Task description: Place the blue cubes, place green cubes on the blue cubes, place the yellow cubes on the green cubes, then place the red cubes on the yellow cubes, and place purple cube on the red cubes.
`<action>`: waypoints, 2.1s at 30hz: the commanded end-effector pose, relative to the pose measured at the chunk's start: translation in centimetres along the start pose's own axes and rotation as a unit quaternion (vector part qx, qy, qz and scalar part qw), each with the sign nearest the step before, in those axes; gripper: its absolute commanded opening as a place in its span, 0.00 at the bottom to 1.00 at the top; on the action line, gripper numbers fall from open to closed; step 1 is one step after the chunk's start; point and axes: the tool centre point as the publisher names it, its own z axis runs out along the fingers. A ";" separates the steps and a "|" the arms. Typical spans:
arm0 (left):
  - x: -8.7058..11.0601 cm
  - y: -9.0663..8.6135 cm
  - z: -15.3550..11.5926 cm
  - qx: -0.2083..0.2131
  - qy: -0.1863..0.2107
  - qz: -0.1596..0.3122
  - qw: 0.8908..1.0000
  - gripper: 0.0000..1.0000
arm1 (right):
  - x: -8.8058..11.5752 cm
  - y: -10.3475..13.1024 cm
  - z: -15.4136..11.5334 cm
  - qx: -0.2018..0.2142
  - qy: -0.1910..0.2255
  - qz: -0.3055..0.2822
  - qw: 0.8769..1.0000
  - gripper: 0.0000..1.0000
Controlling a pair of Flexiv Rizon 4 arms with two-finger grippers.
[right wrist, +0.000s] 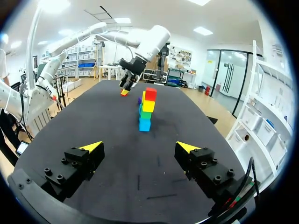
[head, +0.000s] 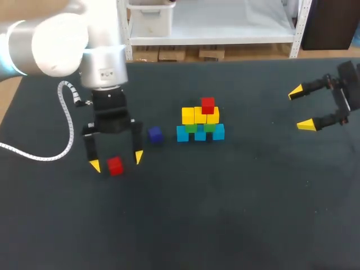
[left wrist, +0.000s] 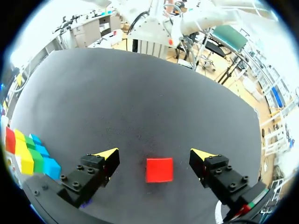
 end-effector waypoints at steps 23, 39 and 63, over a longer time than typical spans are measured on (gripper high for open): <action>2.0 -0.8 0.5 -0.058 0.017 -0.031 0.998 0.65 | 0.0 -0.1 0.1 0.000 -0.001 0.000 1.000 1.00; 2.3 0.3 0.0 -0.075 0.011 -0.016 0.997 0.00 | 0.0 -0.1 0.1 0.000 -0.001 0.000 1.000 1.00; 1.5 4.1 -13.7 -0.308 0.045 -0.398 0.863 0.00 | 0.0 -0.1 0.1 0.000 -0.001 0.000 1.000 1.00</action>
